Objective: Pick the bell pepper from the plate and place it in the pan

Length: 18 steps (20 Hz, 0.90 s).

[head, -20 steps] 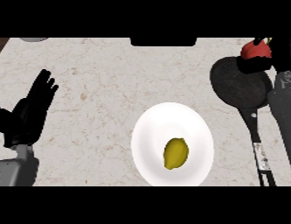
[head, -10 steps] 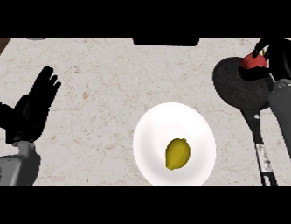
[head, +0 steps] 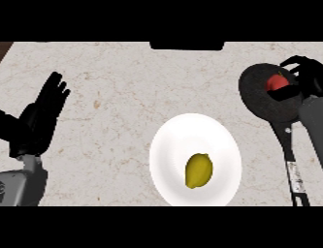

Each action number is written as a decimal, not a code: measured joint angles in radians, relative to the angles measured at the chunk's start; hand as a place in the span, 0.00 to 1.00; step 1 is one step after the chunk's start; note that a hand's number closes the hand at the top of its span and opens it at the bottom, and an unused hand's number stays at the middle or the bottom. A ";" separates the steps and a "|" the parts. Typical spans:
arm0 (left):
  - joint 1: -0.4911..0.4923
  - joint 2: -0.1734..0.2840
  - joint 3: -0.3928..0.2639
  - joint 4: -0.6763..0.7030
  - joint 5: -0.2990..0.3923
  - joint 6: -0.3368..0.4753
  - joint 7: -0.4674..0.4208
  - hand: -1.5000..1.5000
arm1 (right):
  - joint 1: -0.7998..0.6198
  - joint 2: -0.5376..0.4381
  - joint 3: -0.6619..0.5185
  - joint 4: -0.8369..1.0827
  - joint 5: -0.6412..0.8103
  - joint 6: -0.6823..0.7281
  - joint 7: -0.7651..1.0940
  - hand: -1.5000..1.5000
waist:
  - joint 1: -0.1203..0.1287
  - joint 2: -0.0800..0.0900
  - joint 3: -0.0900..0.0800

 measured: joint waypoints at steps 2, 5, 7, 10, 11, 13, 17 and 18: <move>-0.007 -0.002 0.002 0.014 -0.005 0.003 -0.008 0.50 | 0.000 -0.008 -0.024 0.055 -0.025 0.004 -0.053 0.00 | -0.001 0.000 0.000; -0.012 -0.001 0.005 0.007 -0.002 0.000 0.001 0.50 | -0.013 -0.012 -0.061 0.110 -0.061 -0.016 -0.123 0.00 | -0.001 0.000 0.000; -0.015 0.005 0.014 0.016 0.003 -0.004 0.003 0.50 | -0.007 -0.020 -0.100 0.108 -0.109 -0.017 -0.189 0.00 | -0.005 -0.002 0.000; -0.009 0.003 0.014 0.017 0.001 -0.004 -0.002 0.50 | 0.013 -0.018 -0.173 0.091 -0.198 -0.024 -0.280 0.00 | -0.013 -0.005 0.000; -0.004 0.003 0.012 0.011 0.001 -0.004 -0.001 0.50 | 0.009 -0.028 -0.200 0.086 -0.231 -0.007 -0.297 0.00 | -0.015 -0.006 0.001; 0.010 0.005 0.019 0.006 0.000 -0.001 -0.003 0.50 | 0.016 -0.046 -0.253 0.067 -0.299 0.036 -0.338 0.00 | -0.023 -0.010 0.000; 0.028 0.014 0.035 -0.001 0.010 -0.009 -0.006 0.50 | 0.076 -0.086 -0.348 0.039 -0.429 0.147 -0.421 0.00 | -0.036 -0.015 -0.001; 0.028 0.013 0.035 -0.003 0.007 -0.003 -0.004 0.50 | 0.092 -0.102 -0.366 0.030 -0.457 0.188 -0.437 0.00 | -0.039 -0.015 -0.001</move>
